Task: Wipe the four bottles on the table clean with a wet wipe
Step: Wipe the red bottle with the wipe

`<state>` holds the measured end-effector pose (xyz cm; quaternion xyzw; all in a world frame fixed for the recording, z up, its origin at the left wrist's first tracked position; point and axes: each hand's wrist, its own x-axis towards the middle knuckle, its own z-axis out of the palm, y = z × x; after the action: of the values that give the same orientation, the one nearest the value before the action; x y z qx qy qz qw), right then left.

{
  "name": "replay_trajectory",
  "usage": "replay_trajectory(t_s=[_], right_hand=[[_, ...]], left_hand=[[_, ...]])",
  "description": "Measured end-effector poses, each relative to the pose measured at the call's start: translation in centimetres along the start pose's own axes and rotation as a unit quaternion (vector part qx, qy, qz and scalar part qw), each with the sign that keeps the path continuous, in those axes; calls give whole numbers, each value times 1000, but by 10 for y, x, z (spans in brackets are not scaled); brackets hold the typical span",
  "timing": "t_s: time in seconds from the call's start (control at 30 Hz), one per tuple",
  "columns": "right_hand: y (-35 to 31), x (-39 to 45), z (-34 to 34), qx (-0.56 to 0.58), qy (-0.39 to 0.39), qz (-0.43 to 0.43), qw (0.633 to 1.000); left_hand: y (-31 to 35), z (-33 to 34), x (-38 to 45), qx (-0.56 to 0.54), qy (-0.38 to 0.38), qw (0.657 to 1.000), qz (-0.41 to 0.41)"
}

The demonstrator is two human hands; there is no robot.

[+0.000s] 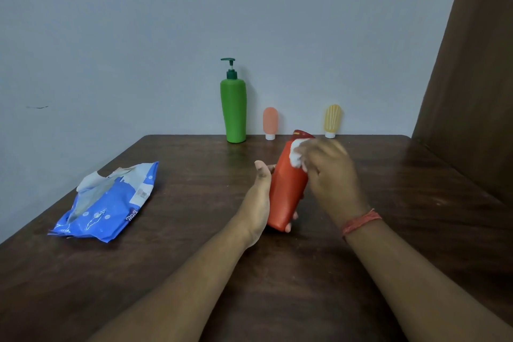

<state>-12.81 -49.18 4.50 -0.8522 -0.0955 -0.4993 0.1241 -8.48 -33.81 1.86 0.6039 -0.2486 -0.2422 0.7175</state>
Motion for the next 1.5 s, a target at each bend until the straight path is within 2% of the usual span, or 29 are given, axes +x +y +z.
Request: replay_trajectory(t_s=[0.07, 0.2, 0.27, 0.37, 0.5, 0.53, 0.6, 0.67, 0.7, 0.77, 0.87, 0.97, 1.1, 1.2, 1.37, 1.5], right_hand=[[1, 2, 0, -19, 11, 31, 999], [-5, -6, 2, -34, -84, -34, 995], [-9, -7, 1, -33, -81, -21, 996], [-18, -9, 1, -6, -72, 0, 997], [-31, -18, 8, 44, -123, -7, 991], [-32, -19, 8, 67, -109, 14, 992], [-32, -14, 7, 130, -30, 102, 986], [-25, -10, 6, 166, 43, 215, 961], [-22, -9, 7, 175, 55, 257, 949], [-19, -13, 8, 229, 35, 308, 923], [-28, -19, 13, 303, -54, 352, 884], [-35, -22, 21, 311, -101, 349, 878], [-46, -24, 22, 377, -156, 345, 845], [-53, -24, 20, 404, -192, 330, 831], [-52, -24, 21, 423, -185, 310, 831], [-53, -25, 20, 339, -154, 223, 901]], left_hand=[[0, 3, -1, 16, -8, 1000, -2], [-1, -3, 2, 18, 15, 1000, 1], [-2, -4, 2, 12, 32, 999, 7], [-1, -5, 3, -11, 55, 998, 25], [2, -13, 4, -71, 88, 993, 39], [2, -14, 3, -77, 85, 993, 36], [2, -11, 0, -81, 63, 994, 23], [1, -5, -2, -81, 36, 996, 10], [2, -2, -3, -83, 29, 996, 5], [2, 2, 0, -90, 37, 995, 6], [2, -2, 6, -90, 94, 991, 22], [4, -9, 9, -96, 176, 980, 15], [9, -16, 11, -129, 292, 947, 18], [13, -18, 10, -137, 345, 928, 15], [15, -19, 11, -107, 351, 930, -1], [13, -24, 12, -154, 293, 944, -18]])
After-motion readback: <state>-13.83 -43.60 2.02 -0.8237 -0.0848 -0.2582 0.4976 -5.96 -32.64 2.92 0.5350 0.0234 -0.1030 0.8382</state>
